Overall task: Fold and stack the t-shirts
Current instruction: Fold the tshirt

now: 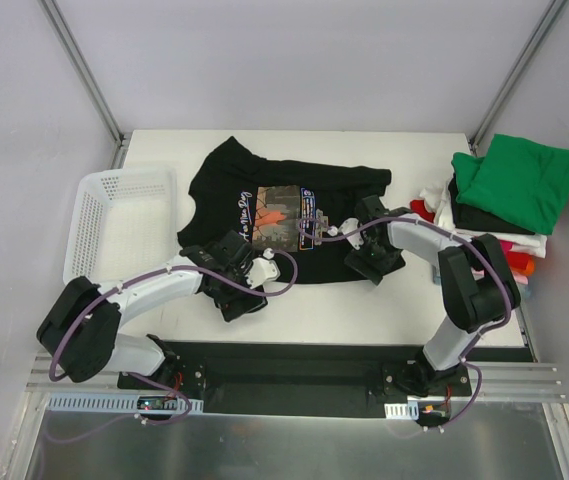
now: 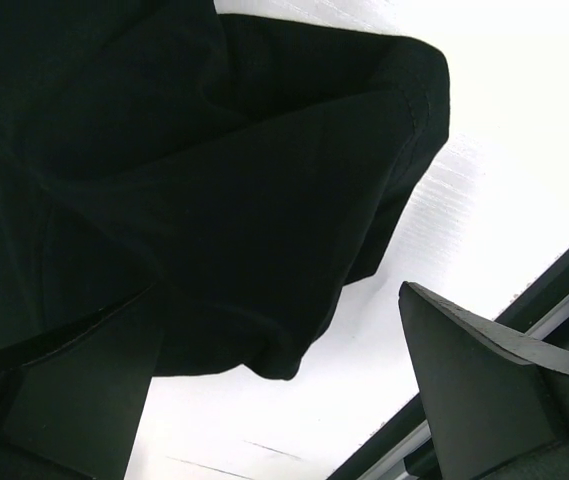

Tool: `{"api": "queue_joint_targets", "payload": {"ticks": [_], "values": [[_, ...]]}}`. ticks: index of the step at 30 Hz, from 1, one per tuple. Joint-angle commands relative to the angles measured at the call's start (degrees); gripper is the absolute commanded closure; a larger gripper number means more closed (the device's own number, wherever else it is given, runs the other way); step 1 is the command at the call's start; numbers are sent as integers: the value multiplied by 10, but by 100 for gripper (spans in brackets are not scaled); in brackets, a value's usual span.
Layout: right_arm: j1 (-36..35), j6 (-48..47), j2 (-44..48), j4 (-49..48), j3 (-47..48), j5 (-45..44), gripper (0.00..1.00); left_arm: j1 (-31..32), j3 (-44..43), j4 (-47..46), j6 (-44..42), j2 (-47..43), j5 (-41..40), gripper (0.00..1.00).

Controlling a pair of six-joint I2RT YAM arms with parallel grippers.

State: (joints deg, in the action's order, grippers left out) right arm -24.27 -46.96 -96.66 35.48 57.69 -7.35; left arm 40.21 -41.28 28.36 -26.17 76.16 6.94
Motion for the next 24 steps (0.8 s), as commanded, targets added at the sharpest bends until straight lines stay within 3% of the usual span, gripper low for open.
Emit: {"api": "queue_joint_targets", "payload": {"ticks": [1,11,24], "values": [[24,-23,-34,-13,19,23,24,6,3,-11,-4,15,-6,1],[61,-49,-63,19,53,68,41,6,1,-15,-5,25,-14,1],[62,-45,-68,37,61,91,75,6,3,-20,2,36,-14,1]]}}
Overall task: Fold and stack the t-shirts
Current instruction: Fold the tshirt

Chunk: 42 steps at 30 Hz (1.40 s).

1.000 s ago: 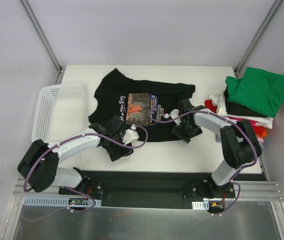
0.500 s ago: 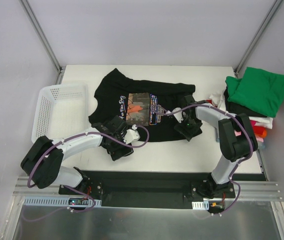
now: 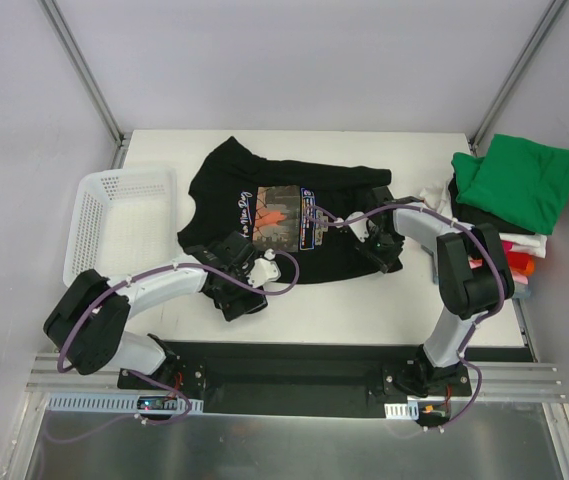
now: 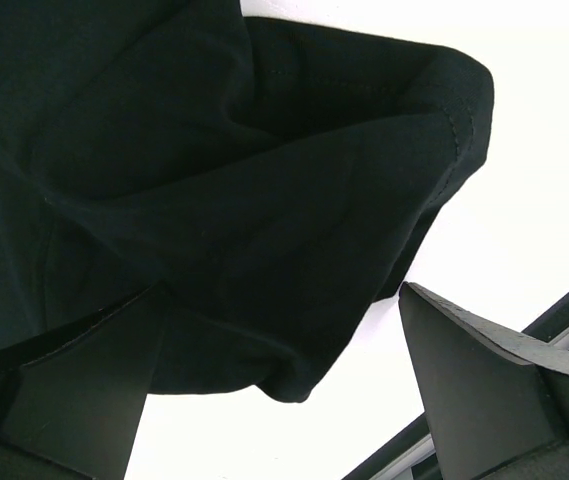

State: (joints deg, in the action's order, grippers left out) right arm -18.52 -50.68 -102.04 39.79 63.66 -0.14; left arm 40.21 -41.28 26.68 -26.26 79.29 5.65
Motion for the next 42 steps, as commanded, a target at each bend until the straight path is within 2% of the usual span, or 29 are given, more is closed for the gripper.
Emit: {"api": "queue_joint_targets", "payload": {"ticks": [1,6,10,13,14,19,23,26,30,31,34,37,42], "values": [[4,-7,-13,-5,2,19,75,6,1,-4,6,4,1,1],[3,-6,-10,-2,2,20,78,7,1,-7,9,12,8,1],[4,-6,-6,4,5,23,78,6,0,-15,6,18,1,7],[4,-6,-6,6,3,21,78,6,-3,-15,9,17,-3,17],[4,-6,-6,6,2,21,79,6,-4,-14,9,16,-4,24],[3,0,-9,11,1,27,96,6,0,-14,13,-3,-20,28],[3,4,-1,14,1,26,99,6,2,-15,11,-25,-40,31],[-2,7,10,27,-2,30,99,6,5,-12,8,-46,-47,41],[-12,11,36,35,-14,27,99,6,18,-10,1,-80,-49,67],[-14,12,39,37,-15,26,99,6,20,-10,-1,-84,-49,79],[-20,17,53,44,-21,25,99,6,28,-7,-4,-95,-53,93],[-27,21,66,53,-26,25,99,6,37,-7,-4,-104,-54,100],[-34,25,89,62,-37,22,99,7,56,-5,-4,-124,-48,100]]}}
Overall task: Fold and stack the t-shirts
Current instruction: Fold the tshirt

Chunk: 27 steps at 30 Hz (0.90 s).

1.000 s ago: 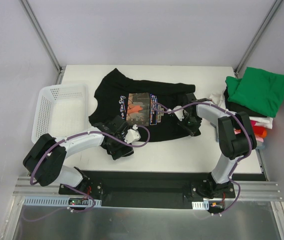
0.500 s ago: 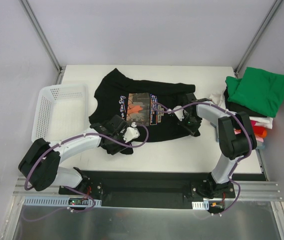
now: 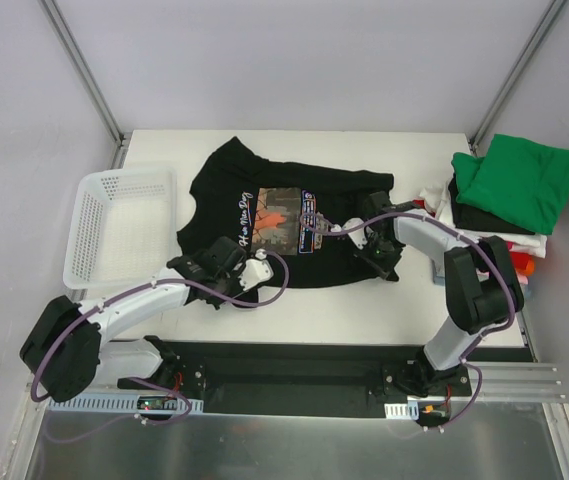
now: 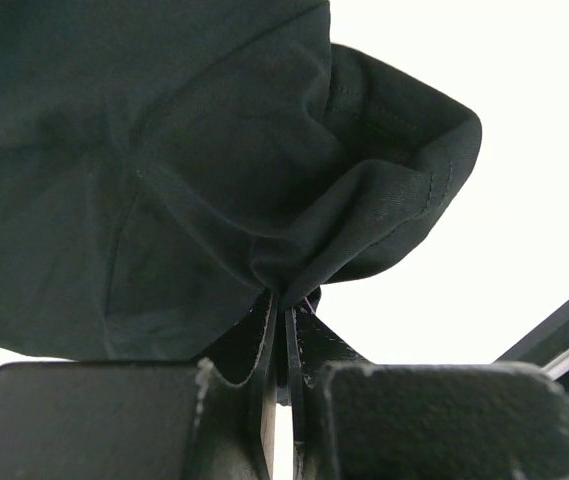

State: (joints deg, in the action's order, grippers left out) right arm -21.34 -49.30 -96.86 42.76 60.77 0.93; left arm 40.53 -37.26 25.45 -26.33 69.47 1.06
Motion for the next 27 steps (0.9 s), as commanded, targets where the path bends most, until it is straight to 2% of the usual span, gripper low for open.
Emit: {"api": "queue_joint_targets", "payload": {"ticks": [1,17,27], "values": [[-5,12,39,34,-12,10,99,2,17,7,-3,-29,1,100],[-41,23,100,91,-35,14,99,2,64,43,-34,-194,54,100],[-56,27,155,123,-73,10,99,2,76,82,-52,-239,43,100]]}}
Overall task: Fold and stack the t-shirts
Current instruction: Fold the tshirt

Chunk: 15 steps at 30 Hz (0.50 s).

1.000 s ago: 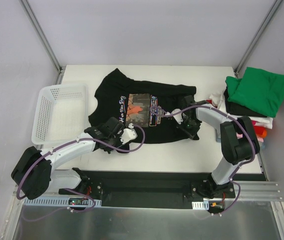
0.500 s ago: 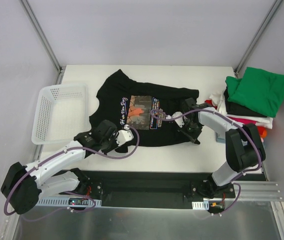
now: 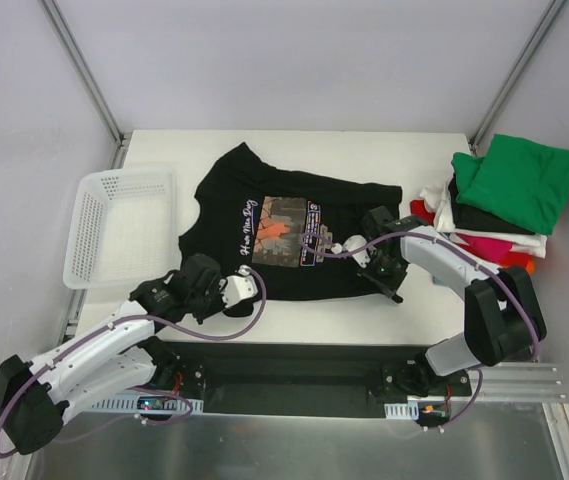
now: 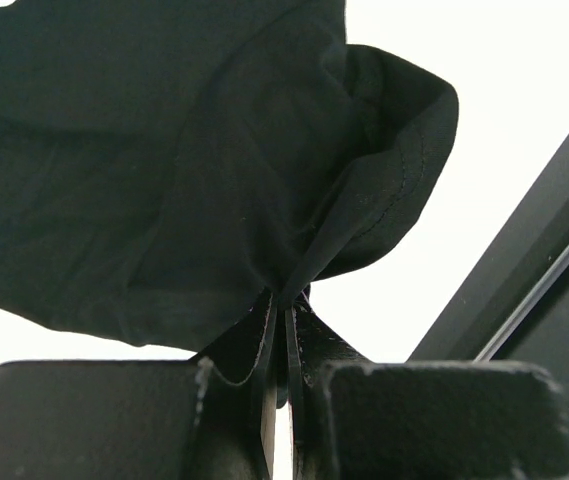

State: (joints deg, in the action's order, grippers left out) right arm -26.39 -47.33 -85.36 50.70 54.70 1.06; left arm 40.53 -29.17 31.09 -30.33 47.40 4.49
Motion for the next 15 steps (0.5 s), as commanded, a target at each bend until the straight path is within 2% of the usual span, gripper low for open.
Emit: {"api": "queue_joint_targets", "payload": {"ticks": [1,8,15], "values": [[-5,8,45,45,-19,8,99,2,-7,29,-13,-26,7,100],[-5,7,89,56,-28,-4,99,3,-21,44,-17,-49,-17,100],[-6,1,78,63,11,-27,99,2,-76,43,-42,-54,-68,100]]}}
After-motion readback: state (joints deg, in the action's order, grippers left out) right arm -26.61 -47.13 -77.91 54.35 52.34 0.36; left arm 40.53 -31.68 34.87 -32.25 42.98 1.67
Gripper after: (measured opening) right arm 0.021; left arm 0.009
